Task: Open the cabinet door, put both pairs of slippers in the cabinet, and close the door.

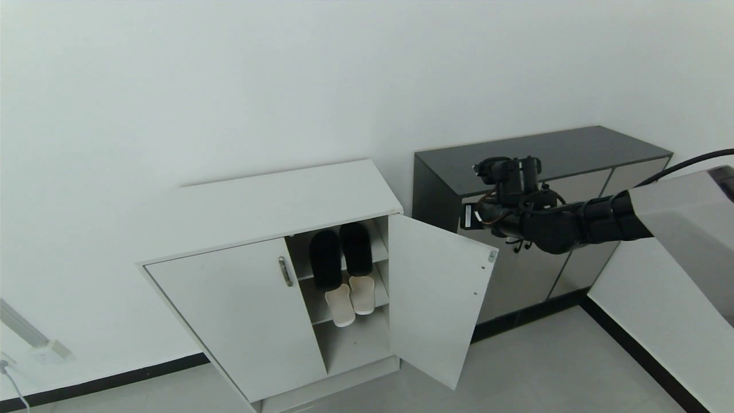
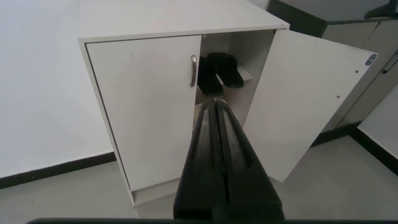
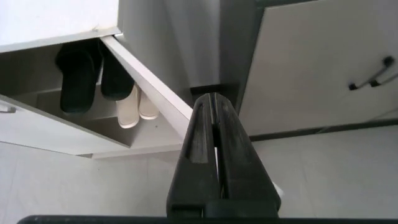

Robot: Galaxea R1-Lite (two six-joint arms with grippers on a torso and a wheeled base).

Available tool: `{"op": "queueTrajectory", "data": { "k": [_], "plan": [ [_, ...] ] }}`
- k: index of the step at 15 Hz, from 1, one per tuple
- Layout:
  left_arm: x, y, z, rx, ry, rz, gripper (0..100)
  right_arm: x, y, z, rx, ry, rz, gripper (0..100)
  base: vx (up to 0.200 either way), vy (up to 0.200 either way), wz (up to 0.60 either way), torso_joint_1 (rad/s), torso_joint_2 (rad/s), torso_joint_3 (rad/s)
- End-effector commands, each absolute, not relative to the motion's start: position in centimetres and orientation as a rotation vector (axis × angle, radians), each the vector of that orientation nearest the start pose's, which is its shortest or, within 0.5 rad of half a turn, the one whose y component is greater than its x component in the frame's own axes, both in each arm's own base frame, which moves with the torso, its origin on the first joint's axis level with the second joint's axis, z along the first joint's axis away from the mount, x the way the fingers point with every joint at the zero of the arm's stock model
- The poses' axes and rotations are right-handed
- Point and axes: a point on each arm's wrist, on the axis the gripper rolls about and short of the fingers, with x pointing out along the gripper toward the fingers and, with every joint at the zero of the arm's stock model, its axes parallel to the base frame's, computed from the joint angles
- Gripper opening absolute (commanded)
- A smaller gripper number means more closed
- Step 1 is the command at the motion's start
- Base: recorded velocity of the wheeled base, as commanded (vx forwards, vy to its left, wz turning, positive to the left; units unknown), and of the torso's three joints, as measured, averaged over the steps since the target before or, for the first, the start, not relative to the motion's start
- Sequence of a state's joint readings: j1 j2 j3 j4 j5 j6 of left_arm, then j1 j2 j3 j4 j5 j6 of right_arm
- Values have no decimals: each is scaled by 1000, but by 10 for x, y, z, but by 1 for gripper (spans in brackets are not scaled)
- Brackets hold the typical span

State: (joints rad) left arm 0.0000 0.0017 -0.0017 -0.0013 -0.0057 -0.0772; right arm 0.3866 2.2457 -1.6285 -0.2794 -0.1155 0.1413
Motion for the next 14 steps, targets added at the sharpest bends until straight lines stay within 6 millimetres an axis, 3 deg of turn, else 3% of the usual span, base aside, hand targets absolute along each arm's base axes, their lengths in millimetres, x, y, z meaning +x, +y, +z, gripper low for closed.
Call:
{"op": "queueTrajectory", "data": {
  "k": [1,6,14],
  "plan": [
    [-23,0,76,-80,-1,-6,0,450,176,138,45,381,233,0,0,0,0,0,0,0],
    [-23,0,76,-80,-1,-6,0,460,179,120,37,410,226,0,0,0,0,0,0,0],
    [-23,0,76,-80,-1,-6,0,459,177,115,34,431,218,0,0,0,0,0,0,0]
  ]
}}
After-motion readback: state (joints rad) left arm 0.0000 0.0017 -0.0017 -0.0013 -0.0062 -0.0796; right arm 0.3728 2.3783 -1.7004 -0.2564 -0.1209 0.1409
